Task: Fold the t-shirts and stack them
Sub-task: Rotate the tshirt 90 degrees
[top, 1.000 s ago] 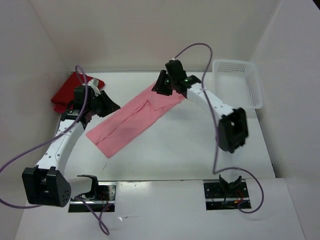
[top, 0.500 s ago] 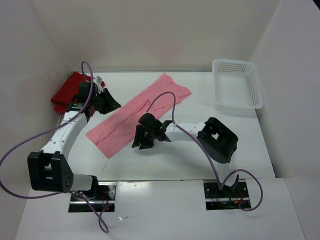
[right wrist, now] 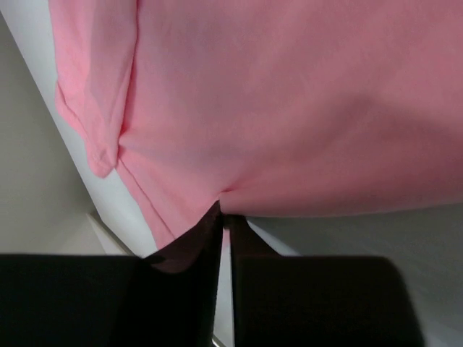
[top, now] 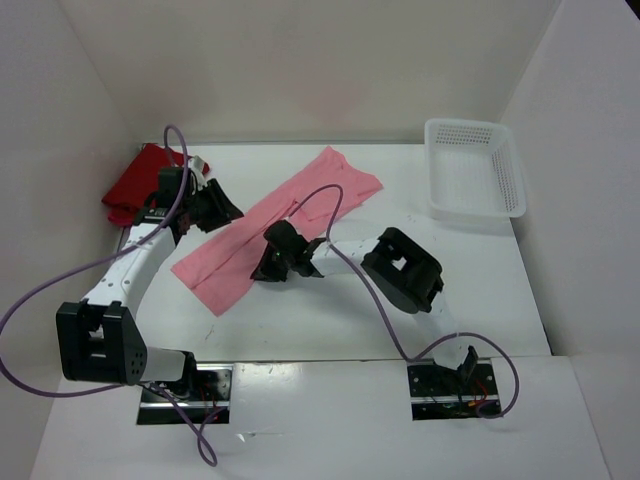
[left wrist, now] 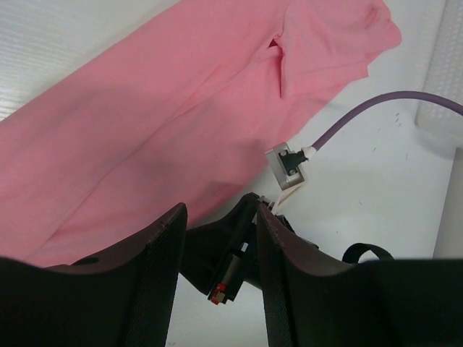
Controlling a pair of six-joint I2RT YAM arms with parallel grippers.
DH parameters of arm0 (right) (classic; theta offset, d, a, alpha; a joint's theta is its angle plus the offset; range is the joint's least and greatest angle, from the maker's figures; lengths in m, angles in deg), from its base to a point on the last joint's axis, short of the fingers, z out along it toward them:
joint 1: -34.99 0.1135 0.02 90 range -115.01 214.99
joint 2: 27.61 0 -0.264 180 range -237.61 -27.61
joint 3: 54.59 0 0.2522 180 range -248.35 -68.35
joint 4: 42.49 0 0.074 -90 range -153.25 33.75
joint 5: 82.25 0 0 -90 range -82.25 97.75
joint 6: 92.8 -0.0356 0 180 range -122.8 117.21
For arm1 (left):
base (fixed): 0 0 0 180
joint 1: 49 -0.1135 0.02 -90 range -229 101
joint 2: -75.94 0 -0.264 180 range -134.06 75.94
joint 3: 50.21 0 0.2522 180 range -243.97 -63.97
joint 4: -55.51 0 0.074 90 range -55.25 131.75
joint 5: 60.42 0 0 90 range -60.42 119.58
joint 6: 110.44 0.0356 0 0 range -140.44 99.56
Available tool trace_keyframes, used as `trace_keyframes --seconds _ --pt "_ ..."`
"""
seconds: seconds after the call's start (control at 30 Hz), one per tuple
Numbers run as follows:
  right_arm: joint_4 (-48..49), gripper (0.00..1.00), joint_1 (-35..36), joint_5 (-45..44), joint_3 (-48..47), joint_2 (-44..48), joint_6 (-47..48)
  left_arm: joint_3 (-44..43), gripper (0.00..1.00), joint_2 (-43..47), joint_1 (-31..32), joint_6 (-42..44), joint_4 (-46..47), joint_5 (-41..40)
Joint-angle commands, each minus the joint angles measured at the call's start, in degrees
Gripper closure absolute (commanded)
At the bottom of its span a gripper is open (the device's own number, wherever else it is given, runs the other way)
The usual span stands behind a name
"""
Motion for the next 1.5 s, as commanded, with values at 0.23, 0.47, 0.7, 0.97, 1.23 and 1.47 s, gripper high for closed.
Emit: trace_keyframes --seconds 0.23,0.47,0.7,0.97,1.23,1.47 --pt "-3.58 0.99 0.29 -4.43 13.33 11.77 2.94 -1.69 0.49 -6.50 -0.28 2.57 4.06 -0.33" --pt "-11.58 0.98 -0.93 -1.80 31.70 28.65 5.15 -10.37 0.48 -19.40 3.31 3.18 7.15 -2.52" --pt "-17.29 0.78 -4.28 -1.80 39.89 40.96 5.23 -24.88 0.40 -37.16 7.89 4.94 9.88 -2.18" --pt "-20.89 0.65 -8.23 -1.27 40.42 50.19 7.96 -45.09 0.39 -56.83 10.70 3.81 6.20 1.51" --pt "-20.90 0.64 -9.29 -0.66 42.88 58.54 6.21 -64.70 0.64 -69.34 12.99 3.19 -0.85 -1.56" --pt "-20.38 0.62 -11.48 0.05 44.73 60.22 6.20 -69.45 1.00 -71.81 12.99 -3.58 4.68 0.11"
